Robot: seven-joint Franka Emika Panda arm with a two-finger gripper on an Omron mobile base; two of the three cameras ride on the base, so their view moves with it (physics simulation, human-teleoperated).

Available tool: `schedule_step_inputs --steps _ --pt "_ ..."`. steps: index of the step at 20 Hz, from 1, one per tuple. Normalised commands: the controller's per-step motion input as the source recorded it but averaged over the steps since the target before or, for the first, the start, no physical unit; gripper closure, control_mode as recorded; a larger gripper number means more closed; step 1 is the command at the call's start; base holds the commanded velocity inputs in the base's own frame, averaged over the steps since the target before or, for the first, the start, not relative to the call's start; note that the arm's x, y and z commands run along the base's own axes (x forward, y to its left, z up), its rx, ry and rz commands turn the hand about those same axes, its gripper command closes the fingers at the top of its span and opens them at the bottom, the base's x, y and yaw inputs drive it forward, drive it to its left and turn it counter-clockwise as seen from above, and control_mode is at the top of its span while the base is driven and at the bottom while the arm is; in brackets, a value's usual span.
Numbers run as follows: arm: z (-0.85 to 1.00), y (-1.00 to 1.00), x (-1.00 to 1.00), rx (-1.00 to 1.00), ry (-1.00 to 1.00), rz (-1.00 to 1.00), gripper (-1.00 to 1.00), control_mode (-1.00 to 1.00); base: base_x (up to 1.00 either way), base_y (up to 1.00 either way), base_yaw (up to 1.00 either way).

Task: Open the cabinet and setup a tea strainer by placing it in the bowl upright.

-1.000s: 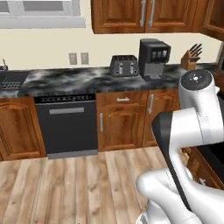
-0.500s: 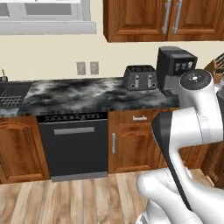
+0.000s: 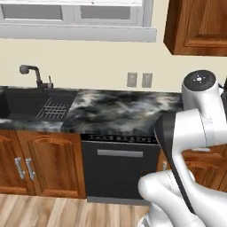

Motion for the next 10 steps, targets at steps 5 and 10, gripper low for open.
schedule_step_inputs --steps 5,10 --pt "0.0 0.0 0.0 0.0 0.0 0.0 1.0 1.0 0.6 0.66 0.61" --pt "0.0 0.0 0.0 0.0 0.0 0.0 1.0 1.0 -0.16 0.92 0.85"
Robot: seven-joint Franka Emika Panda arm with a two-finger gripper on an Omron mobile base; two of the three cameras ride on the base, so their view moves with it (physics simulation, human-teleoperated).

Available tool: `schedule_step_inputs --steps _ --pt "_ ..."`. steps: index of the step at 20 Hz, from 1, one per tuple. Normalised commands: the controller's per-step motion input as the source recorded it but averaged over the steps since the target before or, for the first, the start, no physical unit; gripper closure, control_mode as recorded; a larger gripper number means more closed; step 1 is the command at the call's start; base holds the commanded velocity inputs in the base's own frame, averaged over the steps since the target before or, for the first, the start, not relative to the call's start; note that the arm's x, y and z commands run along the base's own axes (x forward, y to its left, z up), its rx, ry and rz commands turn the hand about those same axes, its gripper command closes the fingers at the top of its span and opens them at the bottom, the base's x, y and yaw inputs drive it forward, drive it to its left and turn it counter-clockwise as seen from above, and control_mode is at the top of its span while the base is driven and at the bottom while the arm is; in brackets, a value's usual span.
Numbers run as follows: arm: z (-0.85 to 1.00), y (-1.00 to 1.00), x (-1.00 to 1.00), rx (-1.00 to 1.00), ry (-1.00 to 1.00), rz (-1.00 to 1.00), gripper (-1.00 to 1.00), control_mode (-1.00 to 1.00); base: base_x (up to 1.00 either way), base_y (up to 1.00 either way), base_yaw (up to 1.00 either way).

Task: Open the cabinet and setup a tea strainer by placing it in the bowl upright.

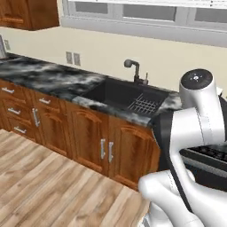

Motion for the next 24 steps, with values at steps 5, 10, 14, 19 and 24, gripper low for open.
schedule_step_inputs --steps 5,10,14,19,24 --pt "0.0 0.0 0.0 0.0 0.0 0.0 1.0 1.0 0.03 0.51 0.89" --pt "0.0 0.0 0.0 0.0 0.0 0.0 1.0 1.0 0.31 0.02 0.94" --pt "0.0 0.0 0.0 0.0 0.0 0.0 1.0 1.0 0.9 0.0 0.78" --pt "0.0 0.0 0.0 0.0 0.0 0.0 1.0 1.0 1.0 0.09 0.33" --pt "0.0 0.0 0.0 0.0 0.0 0.0 1.0 1.0 1.0 0.15 0.02"
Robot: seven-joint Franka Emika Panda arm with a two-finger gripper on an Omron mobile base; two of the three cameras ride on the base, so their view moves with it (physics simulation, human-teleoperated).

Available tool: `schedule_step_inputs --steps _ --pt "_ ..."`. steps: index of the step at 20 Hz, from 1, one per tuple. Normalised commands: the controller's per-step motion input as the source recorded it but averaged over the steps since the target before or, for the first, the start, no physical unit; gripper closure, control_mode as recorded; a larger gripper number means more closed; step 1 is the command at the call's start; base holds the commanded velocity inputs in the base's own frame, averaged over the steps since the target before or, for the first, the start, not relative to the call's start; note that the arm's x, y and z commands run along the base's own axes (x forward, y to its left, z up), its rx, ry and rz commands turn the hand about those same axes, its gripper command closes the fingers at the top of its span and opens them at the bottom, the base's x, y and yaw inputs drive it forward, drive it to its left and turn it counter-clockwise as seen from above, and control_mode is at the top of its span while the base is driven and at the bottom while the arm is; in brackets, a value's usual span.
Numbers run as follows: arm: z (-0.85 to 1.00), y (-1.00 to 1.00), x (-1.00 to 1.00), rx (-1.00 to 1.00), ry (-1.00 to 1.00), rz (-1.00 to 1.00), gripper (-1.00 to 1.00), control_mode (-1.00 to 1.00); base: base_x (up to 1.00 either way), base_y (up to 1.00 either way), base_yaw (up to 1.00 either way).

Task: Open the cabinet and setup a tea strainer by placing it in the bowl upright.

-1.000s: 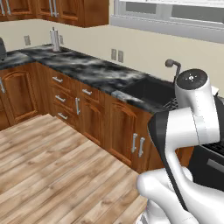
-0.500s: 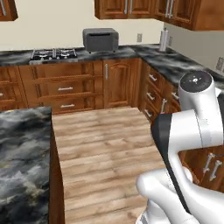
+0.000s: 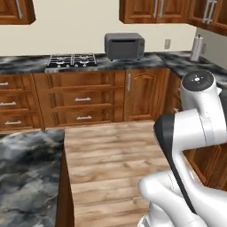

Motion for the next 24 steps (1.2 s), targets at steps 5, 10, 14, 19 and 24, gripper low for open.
schedule_step_inputs --steps 5,10,14,19,24 --pt "0.0 0.0 0.0 0.0 0.0 0.0 1.0 1.0 1.0 0.15 0.01" --pt "0.0 0.0 0.0 0.0 0.0 0.0 1.0 1.0 1.0 0.06 0.02" --pt "0.0 0.0 0.0 0.0 0.0 0.0 1.0 1.0 1.0 0.11 0.24" --pt "0.0 0.0 0.0 0.0 0.0 0.0 1.0 1.0 1.0 0.0 0.62" --pt "0.0 0.0 0.0 0.0 0.0 0.0 1.0 1.0 1.0 0.0 0.75"
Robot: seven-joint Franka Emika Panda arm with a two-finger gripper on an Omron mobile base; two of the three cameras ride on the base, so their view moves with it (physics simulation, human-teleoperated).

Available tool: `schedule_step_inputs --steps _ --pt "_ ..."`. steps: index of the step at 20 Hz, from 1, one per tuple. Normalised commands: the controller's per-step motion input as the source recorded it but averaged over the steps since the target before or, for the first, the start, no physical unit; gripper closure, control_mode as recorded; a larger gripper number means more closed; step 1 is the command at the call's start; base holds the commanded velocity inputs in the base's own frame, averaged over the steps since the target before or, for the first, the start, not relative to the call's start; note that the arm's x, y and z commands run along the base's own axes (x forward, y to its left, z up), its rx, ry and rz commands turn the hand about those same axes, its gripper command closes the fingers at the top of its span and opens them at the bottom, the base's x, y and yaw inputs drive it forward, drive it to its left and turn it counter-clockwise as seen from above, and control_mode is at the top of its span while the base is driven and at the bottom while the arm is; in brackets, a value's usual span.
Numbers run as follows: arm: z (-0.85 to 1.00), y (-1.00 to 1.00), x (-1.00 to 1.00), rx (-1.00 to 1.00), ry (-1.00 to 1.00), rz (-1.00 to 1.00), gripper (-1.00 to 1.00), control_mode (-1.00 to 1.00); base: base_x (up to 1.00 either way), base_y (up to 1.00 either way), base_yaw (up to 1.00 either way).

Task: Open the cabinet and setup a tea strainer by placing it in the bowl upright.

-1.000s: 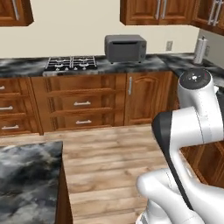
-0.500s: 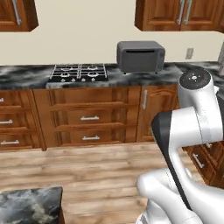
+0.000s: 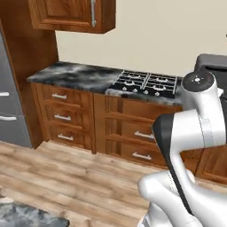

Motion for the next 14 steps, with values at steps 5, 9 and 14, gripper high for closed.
schedule_step_inputs --steps 5,9,14 --pt "0.0 0.0 0.0 0.0 0.0 0.0 1.0 1.0 0.81 -0.09 0.91" --pt "0.0 0.0 0.0 0.0 0.0 0.0 1.0 1.0 0.25 -0.06 0.99" --pt "0.0 0.0 0.0 0.0 0.0 0.0 1.0 1.0 0.37 -0.36 0.84"
